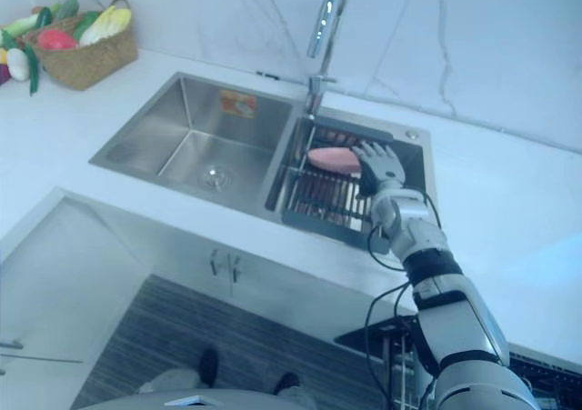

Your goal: Walk over to the sink, pick up the cup, carry it to the dishwasher, place the cup inside the dishwasher, then close the dishwasher door

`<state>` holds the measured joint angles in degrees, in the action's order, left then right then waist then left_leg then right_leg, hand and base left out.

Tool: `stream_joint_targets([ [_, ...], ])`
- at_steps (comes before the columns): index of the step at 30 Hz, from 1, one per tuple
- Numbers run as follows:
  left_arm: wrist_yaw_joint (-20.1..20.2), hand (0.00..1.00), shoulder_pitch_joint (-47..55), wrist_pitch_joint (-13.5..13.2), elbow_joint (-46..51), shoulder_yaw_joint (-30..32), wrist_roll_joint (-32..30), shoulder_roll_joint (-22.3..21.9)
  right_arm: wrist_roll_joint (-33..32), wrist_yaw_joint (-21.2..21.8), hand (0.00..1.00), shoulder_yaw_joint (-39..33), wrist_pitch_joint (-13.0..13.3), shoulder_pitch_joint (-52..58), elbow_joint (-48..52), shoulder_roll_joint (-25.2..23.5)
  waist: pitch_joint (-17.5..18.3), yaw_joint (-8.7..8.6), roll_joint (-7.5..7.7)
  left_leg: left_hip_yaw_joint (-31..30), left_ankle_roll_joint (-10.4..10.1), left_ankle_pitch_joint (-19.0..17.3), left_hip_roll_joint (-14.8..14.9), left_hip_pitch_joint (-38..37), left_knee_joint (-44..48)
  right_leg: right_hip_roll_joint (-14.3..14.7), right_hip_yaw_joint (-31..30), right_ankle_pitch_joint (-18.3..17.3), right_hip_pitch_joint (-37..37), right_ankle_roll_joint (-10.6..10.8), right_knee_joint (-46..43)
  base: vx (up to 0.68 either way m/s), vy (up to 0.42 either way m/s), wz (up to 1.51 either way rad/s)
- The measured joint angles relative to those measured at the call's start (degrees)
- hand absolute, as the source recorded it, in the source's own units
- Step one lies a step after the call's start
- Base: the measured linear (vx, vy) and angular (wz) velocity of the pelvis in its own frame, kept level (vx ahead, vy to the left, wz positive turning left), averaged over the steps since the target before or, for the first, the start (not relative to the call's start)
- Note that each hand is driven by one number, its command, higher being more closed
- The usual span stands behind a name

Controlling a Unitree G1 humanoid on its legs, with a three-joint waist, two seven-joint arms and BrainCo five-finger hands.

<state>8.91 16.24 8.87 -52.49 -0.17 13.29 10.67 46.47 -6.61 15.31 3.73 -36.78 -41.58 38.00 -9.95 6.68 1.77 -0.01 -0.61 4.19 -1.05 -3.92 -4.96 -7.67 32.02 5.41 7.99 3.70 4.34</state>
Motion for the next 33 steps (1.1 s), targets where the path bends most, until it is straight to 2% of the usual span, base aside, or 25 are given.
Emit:
stream_joint_targets([
  [13, 0.0, 0.0, 0.0, -0.1, 0.0, 0.0, 0.0, -0.4, -1.3, -2.3, 0.0, -0.1, -1.7, -0.2, -4.9, -0.5, 0.2, 0.26, -0.75, -1.6, 0.1, 0.4, -0.2, 0.9, 0.0, 0.0, 1.4, -0.4, -0.1, -0.1, -0.1, 0.0, -0.003, 0.05],
  [16, 0.1, 0.0, 0.0, -0.2, 0.1, -0.1, 0.0, -0.8, -1.6, -2.3, 0.0, -0.1, -1.8, -1.4, -6.5, -0.6, 0.0, 0.98, -1.26, -1.9, 0.4, 0.7, -0.3, 0.9, 0.0, 0.0, 1.7, -0.4, -0.1, 0.0, -0.4, 0.02, -0.003, 0.06],
  [19, 0.1, 0.0, 0.0, -0.5, 0.1, -0.1, 0.0, -1.2, -1.7, -2.8, 0.0, -0.1, -2.7, -3.5, -7.0, -0.6, -0.5, 1.05, -2.03, -2.2, 0.5, 0.7, -0.4, 0.9, 0.0, -0.1, 1.8, -0.5, -0.2, 0.1, -0.7, 0.0, 0.003, 0.01],
  [23, 0.2, 0.0, 0.0, -0.6, 0.1, -0.2, 0.1, -1.2, -1.7, -4.0, 0.0, -0.1, -2.8, -4.0, -7.2, -0.6, -0.8, 1.13, -2.25, -2.9, 0.2, 0.6, -0.4, 1.0, 0.0, -0.3, 2.2, -1.3, -0.2, -0.2, -1.4, -0.02, 0.002, 0.08],
  [24, 0.2, 0.0, 0.0, -0.6, 0.1, -0.3, 0.1, -1.2, -1.8, -4.1, 1.0, -0.1, -2.9, -4.2, -7.2, -0.6, -1.0, 1.13, -2.29, -3.0, 0.1, 0.6, -0.4, 1.1, 0.0, -0.3, 2.4, -1.3, -0.2, -0.2, -1.5, -0.03, 0.002, 0.08],
  [33, 0.5, 0.0, -0.3, -1.3, 0.2, -0.4, 0.1, -1.2, -2.2, -4.9, 1.0, -0.1, -3.7, -5.9, -8.5, -0.6, -2.6, 1.22, -2.67, -3.1, 0.2, 0.9, -0.5, 2.5, 0.0, -0.4, 2.5, -1.3, -1.6, -0.2, -1.8, 0.01, -0.001, 0.01],
])
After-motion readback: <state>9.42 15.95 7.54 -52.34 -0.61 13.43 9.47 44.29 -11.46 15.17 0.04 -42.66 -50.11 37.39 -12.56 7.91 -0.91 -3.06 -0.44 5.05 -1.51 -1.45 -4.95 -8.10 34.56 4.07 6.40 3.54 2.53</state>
